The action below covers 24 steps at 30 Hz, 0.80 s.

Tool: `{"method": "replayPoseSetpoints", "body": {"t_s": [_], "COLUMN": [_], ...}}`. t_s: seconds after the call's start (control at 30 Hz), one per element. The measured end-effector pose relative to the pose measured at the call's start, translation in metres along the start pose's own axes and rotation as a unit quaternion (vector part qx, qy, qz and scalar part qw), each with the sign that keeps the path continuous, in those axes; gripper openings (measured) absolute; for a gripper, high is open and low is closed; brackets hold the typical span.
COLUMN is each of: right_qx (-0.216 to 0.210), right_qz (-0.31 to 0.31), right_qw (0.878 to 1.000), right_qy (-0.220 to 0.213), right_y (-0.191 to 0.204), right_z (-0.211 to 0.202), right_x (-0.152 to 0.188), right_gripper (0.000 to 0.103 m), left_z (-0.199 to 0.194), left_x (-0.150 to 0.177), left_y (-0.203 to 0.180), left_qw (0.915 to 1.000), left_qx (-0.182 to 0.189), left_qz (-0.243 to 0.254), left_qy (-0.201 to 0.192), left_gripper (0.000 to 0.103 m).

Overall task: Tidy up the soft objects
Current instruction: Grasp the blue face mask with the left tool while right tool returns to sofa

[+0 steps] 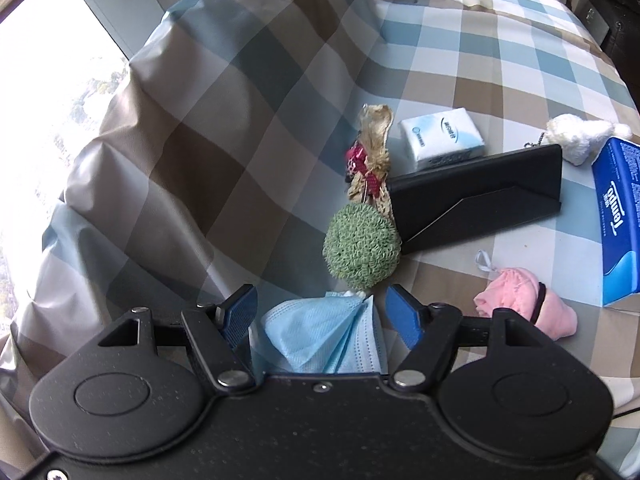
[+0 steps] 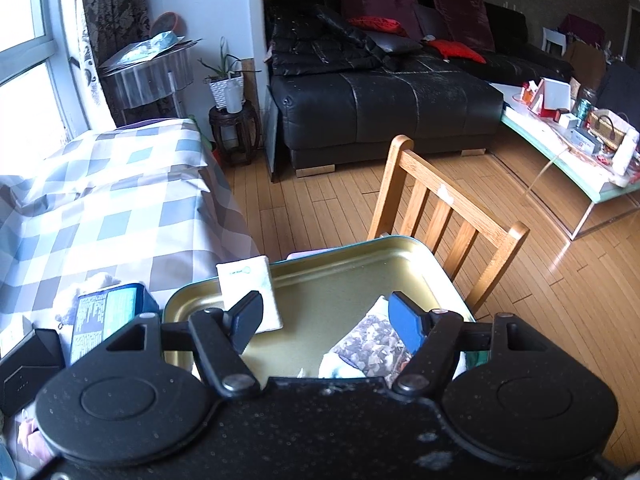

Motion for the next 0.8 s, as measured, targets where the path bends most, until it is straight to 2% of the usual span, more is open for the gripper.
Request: {"method": "replayPoseSetpoints", "body": {"t_s": [0.33,0.57,0.8], "right_qx": [-0.031,-0.092,-0.162], "right_qz": [-0.04,-0.084,-0.143], "right_qw": [0.999,0.992,0.976], "right_qy": [-0.002,-0.02,-0.032], "right_y": [0.029,0.065,0.11], "right_z": [-0.003,-0.015,-0.031], "right_x": [0.008,0.017,0.033], "right_gripper": [0.07,0.07,0.071], "left_z": [0.028,0.04,0.044], "left_x": [0.016,0.025,0.027], "left_y": [0.0,0.0,-0.001], "left_qw": [0.9995,0.999,0.9989], "left_qx": [-0.001,0.007,0.02], "left_qz": [-0.005,-0.012,-0.019], "left_qy": [0.032,0.043,0.038], "left_gripper": [0.068,0.069,0.069]}}
Point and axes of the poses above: each gripper's, at about its wrist camera, not at the fingertips, and z roughly the way its jaws point, y to its left, x to its underside, the point moved 5 cm from there along z, roughly the way its jaws point, and after that the axes turned 12 degrees about -x, right-handed, at the moved point
